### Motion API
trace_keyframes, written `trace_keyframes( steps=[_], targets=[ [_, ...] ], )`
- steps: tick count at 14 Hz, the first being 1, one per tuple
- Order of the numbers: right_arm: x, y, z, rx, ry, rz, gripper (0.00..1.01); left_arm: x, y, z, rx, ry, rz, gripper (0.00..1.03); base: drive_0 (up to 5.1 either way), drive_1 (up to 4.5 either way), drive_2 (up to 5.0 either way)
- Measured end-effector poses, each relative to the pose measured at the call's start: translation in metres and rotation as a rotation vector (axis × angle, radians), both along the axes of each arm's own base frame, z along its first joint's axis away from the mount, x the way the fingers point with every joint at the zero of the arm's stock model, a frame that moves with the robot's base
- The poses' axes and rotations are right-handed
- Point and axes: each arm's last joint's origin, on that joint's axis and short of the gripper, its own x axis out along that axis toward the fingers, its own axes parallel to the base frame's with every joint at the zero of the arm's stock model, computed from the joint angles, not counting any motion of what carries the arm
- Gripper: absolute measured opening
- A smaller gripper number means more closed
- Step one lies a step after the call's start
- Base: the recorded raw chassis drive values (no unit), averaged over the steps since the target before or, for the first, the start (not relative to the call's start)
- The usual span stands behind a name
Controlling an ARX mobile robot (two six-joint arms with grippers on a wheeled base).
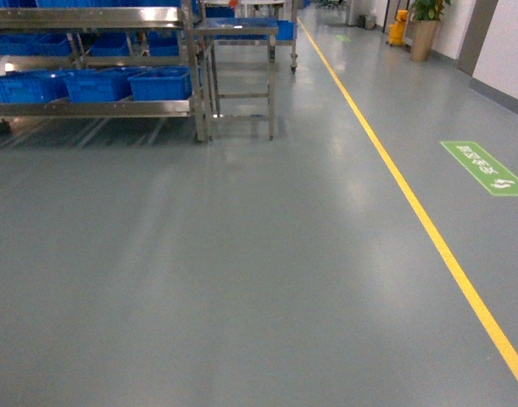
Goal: Pick blue part to blue bin on bottom shelf
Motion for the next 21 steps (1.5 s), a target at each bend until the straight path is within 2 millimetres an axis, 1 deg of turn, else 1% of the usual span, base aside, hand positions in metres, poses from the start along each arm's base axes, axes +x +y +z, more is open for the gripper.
trace_keyframes(
  steps=[21],
  targets=[
    [0.0000,0.0000,0.0002,0.000,-0.002,0.000,0.98,0.0000,0.0004,0.0001,0.000,-0.001,0.007,0.43,0.1,4.13,-3.9]
  ],
)
